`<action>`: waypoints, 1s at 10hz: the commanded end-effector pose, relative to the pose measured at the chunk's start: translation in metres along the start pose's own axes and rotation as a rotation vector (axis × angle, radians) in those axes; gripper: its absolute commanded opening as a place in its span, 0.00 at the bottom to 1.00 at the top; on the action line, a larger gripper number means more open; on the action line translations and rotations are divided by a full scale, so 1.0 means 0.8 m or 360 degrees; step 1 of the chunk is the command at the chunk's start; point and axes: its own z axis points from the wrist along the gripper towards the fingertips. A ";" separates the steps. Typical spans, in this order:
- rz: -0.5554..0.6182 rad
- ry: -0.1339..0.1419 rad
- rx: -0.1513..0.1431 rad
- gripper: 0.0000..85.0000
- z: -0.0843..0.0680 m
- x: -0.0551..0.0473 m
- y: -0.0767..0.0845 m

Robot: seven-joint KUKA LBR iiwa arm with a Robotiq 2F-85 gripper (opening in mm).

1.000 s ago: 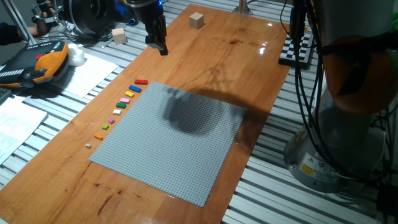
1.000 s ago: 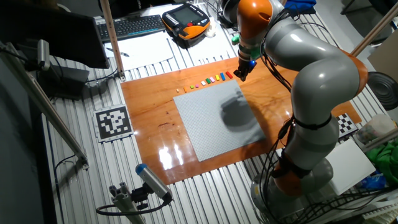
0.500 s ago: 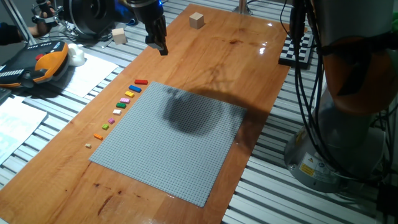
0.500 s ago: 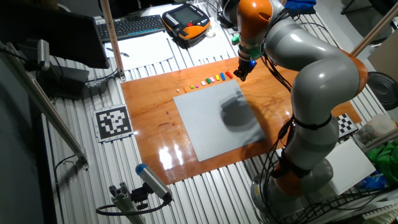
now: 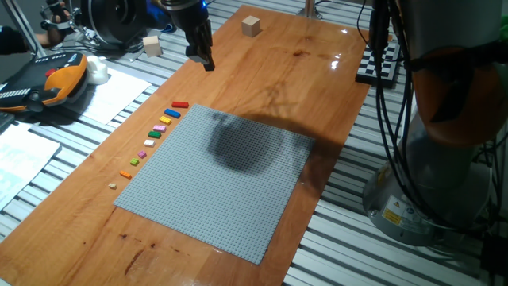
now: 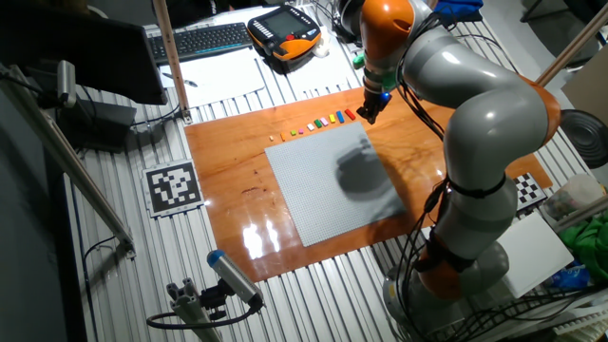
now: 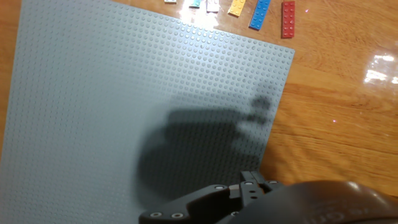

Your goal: Stack small Lego blocks randomly, one at a time

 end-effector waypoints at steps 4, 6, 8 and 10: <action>0.0065 -0.0012 0.0004 0.00 0.000 0.000 0.000; 0.0068 -0.0015 0.0004 0.00 0.000 0.000 0.000; 0.0117 -0.0026 0.0010 0.00 0.000 0.000 0.000; 0.0132 -0.0031 0.0011 0.00 0.000 0.000 0.000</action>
